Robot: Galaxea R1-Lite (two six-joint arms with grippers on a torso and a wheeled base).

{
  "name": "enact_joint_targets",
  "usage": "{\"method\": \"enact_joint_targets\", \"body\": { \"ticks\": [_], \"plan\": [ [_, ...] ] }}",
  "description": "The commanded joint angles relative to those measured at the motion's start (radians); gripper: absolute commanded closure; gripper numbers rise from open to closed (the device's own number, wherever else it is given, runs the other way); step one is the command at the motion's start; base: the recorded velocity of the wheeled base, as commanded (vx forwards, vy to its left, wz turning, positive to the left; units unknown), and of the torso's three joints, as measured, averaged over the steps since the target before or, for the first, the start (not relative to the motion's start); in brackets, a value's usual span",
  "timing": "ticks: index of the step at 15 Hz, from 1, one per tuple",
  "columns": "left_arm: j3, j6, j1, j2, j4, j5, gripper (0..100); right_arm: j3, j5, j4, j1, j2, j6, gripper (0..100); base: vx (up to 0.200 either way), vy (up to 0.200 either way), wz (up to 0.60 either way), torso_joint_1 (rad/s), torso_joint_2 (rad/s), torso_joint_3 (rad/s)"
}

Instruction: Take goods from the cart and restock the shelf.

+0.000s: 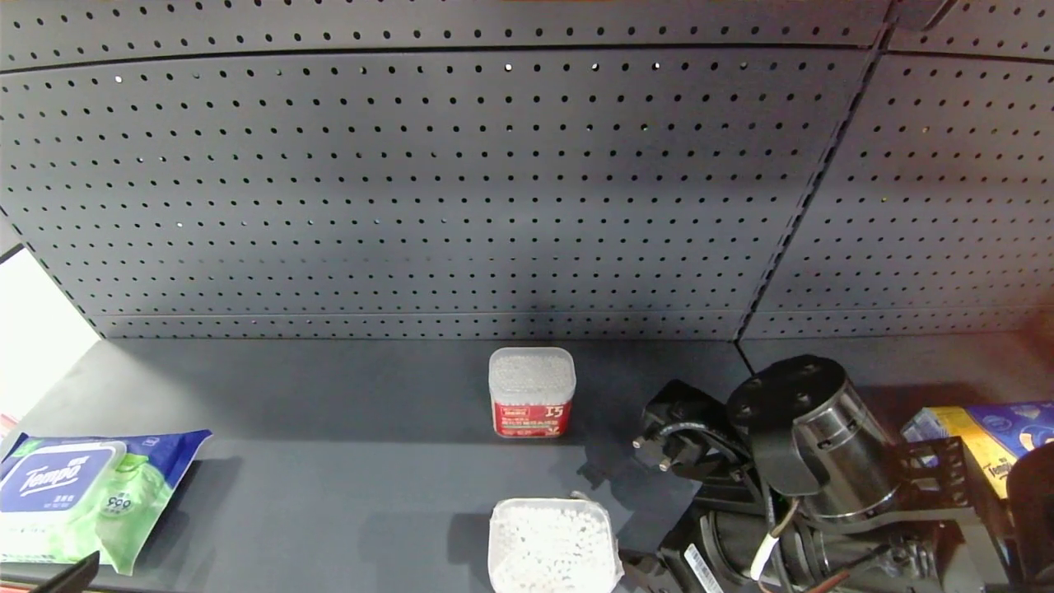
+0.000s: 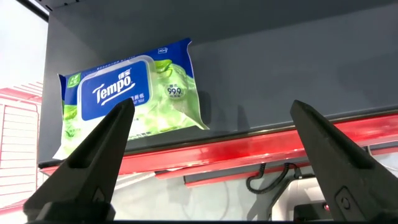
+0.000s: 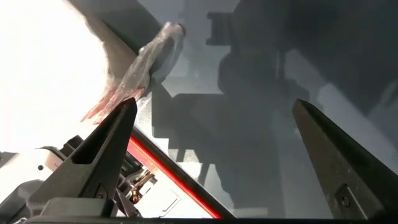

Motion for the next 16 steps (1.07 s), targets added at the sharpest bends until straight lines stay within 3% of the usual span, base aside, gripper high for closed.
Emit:
{"method": "enact_joint_targets", "body": {
  "ticks": [1, 16],
  "plan": [
    [0.000, 0.000, 0.001, 0.000, 0.000, 0.000, 0, -0.002, 0.000, -0.001, 0.002, 0.003, 0.000, 0, 0.000, 0.000, 0.00, 0.000, 0.00, 0.000],
    [0.000, -0.003, 0.001, -0.007, 0.000, 0.000, 0, -0.012, -0.014, -0.001, 0.025, 0.018, 0.006, 0, 0.000, 0.000, 0.00, 0.000, 0.00, 0.000]
  ]
}}
